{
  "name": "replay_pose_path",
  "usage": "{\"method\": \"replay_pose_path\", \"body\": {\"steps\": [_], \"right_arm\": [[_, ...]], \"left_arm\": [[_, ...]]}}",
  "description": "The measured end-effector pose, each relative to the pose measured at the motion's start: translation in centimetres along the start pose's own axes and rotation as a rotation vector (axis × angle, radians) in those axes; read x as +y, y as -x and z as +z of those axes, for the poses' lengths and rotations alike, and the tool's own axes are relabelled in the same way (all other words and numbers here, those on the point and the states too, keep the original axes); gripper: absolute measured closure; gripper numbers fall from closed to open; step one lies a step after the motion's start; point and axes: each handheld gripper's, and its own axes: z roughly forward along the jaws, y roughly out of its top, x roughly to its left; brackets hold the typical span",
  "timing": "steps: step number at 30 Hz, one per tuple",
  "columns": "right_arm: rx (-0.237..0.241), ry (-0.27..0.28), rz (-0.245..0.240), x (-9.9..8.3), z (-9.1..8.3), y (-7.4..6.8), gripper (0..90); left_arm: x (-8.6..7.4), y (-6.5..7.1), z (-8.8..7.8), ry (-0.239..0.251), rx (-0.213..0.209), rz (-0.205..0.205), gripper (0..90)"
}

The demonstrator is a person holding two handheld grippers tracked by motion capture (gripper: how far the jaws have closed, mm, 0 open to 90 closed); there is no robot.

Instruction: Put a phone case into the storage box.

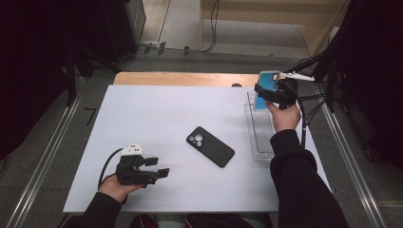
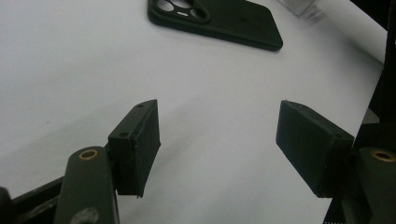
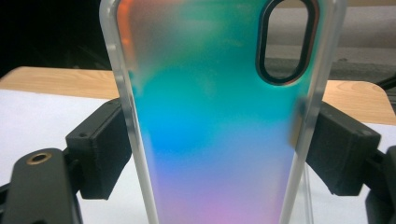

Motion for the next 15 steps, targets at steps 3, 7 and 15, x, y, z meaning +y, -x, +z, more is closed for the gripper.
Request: {"method": "replay_pose_path", "body": {"steps": [3, 7, 15], "right_arm": [[-0.016, -0.018, 0.011, 0.0, 0.7, 0.3, 14.3], [-0.046, -0.022, 0.015, -0.2, 2.0, 0.7, 14.2], [-0.077, -0.063, 0.017, -0.5, 5.1, 0.5, 14.1]], "left_arm": [[0.0, 0.0, 0.0, 0.001, -0.002, 0.000, 30.6], [0.0, 0.0, 0.1, -0.001, -0.006, 0.002, 30.6], [0.0, 0.0, 0.1, -0.005, -0.010, 0.005, 30.6]]}}
